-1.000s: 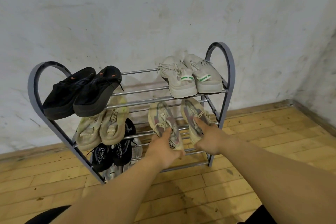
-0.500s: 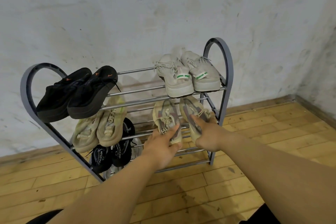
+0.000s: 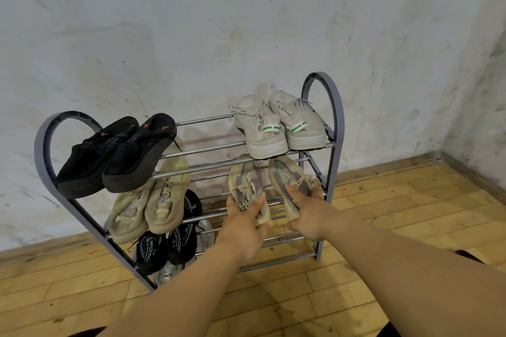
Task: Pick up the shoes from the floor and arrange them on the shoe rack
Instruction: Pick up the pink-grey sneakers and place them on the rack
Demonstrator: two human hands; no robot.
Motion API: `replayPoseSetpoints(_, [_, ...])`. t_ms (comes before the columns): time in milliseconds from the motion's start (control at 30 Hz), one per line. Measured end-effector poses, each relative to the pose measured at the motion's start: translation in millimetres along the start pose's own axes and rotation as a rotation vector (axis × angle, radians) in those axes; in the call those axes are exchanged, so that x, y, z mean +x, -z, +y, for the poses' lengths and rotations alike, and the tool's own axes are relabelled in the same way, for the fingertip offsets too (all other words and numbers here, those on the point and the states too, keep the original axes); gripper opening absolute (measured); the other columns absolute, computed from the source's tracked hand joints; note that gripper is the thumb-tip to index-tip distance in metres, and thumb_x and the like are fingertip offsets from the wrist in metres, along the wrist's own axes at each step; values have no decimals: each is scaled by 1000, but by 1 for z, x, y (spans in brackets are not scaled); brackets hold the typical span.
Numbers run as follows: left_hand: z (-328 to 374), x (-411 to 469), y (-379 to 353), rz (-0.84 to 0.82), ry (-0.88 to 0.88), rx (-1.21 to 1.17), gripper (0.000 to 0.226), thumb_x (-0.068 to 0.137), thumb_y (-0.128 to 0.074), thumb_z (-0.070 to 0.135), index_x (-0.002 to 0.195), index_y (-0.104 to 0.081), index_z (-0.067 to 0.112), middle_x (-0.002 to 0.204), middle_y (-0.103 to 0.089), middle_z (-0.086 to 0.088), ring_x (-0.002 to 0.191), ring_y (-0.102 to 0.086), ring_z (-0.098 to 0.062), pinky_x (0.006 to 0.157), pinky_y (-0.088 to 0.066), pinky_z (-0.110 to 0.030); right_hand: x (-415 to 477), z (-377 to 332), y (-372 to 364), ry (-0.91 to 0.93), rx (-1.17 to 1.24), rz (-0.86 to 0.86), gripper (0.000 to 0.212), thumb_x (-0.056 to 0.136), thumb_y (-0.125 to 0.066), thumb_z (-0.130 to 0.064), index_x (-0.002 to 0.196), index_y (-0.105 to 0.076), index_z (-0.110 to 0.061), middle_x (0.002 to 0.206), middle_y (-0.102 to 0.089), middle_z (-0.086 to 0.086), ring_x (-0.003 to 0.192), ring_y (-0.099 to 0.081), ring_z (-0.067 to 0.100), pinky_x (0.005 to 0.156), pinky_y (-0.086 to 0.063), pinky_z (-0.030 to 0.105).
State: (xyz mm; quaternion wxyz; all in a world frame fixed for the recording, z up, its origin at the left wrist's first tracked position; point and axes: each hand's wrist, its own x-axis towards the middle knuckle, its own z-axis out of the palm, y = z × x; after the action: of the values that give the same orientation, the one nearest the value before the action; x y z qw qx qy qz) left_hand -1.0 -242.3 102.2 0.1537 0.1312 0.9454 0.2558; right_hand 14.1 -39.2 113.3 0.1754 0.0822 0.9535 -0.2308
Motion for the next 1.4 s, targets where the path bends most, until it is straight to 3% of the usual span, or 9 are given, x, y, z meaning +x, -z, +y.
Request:
replayPoseSetpoints(100, [4,3,1,-16,8,35,78,96,-56,60,156,-6,60,156,-16,-13,136,-46,-39,115,-40,-38,0,0,2,-6,-10,-2,101,93,-68,-45,159,9,-50,166,27,15,148,-34,39,114,-42,39])
replayPoseSetpoints(167, [5,2,4,-30,21,-13,73,98,-53,55,155,-8,61,150,-21,-12,128,-50,-38,113,-43,-41,-1,1,4,-3,1,-3,100,93,-67,-43,159,8,-51,166,26,15,150,-30,40,115,-40,40])
replayPoseSetpoints(333, [-4,-12,17,-24,-35,-84,60,101,-45,55,148,-11,72,162,-9,-8,146,-31,-44,121,-32,-46,-10,9,13,22,79,17,99,92,-70,-42,160,2,-50,168,14,10,145,-39,36,113,-39,36])
replayPoseSetpoints(500, [-5,-37,24,16,-52,-53,57,104,-42,55,149,-12,70,163,-11,-9,148,-27,-42,121,-30,-46,-21,13,17,12,122,73,98,93,-70,-43,162,0,-47,165,-1,13,137,-47,36,113,-38,34])
replayPoseSetpoints(733, [7,-16,20,64,-26,89,58,102,-35,61,153,-6,66,163,-17,-18,141,-36,-46,114,-38,-50,-13,4,26,-13,220,119,96,94,-70,-40,162,-2,-45,167,6,13,139,-45,38,112,-42,38])
replayPoseSetpoints(1000, [32,44,5,133,44,172,60,101,-32,63,156,-9,60,162,-26,-22,146,-27,-43,117,-24,-52,21,6,31,-11,167,164,96,94,-67,-45,162,0,-44,166,-1,11,137,-45,40,109,-45,40])
replayPoseSetpoints(1133, [34,65,-2,97,46,122,65,99,-35,68,156,-5,60,167,-15,-20,152,-15,-42,121,-20,-53,32,5,30,-10,178,171,103,90,-71,-48,164,0,-36,167,-3,13,148,-33,33,113,-40,39])
replayPoseSetpoints(1233, [32,72,1,46,47,90,77,95,-48,65,156,-1,60,169,-8,-19,154,-10,-41,123,-19,-51,33,9,32,-40,87,64,113,86,-77,-38,163,5,-37,168,0,14,146,-36,33,106,-43,37])
replayPoseSetpoints(1400, [4,74,12,-48,-78,102,91,87,-57,40,157,-2,58,170,-5,-14,153,-18,-40,122,-29,-48,36,16,31,-14,8,100,105,88,-74,-28,164,-2,-38,147,-48,19,102,-60,30,80,-52,34])
